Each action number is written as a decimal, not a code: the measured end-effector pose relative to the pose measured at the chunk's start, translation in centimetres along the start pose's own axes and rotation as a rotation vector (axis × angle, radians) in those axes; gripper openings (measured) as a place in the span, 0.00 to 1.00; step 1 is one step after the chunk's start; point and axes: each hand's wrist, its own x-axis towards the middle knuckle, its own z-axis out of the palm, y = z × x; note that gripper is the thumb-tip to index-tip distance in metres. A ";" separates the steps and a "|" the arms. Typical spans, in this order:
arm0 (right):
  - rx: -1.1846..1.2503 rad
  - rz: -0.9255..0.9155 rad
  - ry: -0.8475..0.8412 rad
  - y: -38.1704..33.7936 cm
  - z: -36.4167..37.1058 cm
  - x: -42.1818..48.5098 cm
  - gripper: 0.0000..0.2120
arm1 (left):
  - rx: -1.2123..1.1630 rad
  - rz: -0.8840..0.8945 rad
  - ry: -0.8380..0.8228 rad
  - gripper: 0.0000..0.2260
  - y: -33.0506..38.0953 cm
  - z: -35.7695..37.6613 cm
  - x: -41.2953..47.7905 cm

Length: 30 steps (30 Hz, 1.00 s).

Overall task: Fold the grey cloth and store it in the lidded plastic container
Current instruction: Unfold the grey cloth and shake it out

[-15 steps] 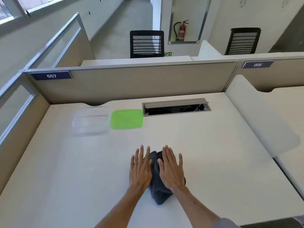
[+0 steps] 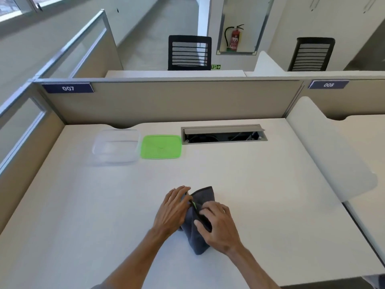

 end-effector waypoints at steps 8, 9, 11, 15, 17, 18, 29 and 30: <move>0.260 0.149 -0.125 -2.9 -3.0 1.0 0.06 | -0.207 -0.178 0.025 0.10 -1.7 -1.1 -0.1; 0.273 0.159 -0.109 -3.1 -3.6 1.4 0.07 | -0.239 -0.197 -0.006 0.11 -2.1 -1.3 0.0; 0.285 0.169 -0.066 -3.6 -5.3 2.3 0.06 | -0.280 -0.198 -0.087 0.13 -2.6 -2.1 0.6; 0.361 0.224 -0.047 -3.5 -8.6 3.8 0.06 | -0.415 -0.249 0.065 0.09 -3.7 -4.9 2.5; 0.409 0.286 -0.102 -2.6 -9.9 3.9 0.08 | -0.414 -0.282 0.173 0.10 -4.3 -6.9 3.7; 0.429 0.318 -0.140 -2.1 -10.4 3.8 0.08 | -0.389 -0.281 0.201 0.10 -4.5 -7.8 4.2; 0.099 0.506 -0.383 1.7 -14.6 5.7 0.06 | -0.370 -0.569 0.400 0.18 -4.3 -11.2 5.3; 0.076 0.504 -0.352 1.8 -15.5 6.3 0.06 | -0.373 -0.594 0.413 0.18 -4.3 -11.4 5.2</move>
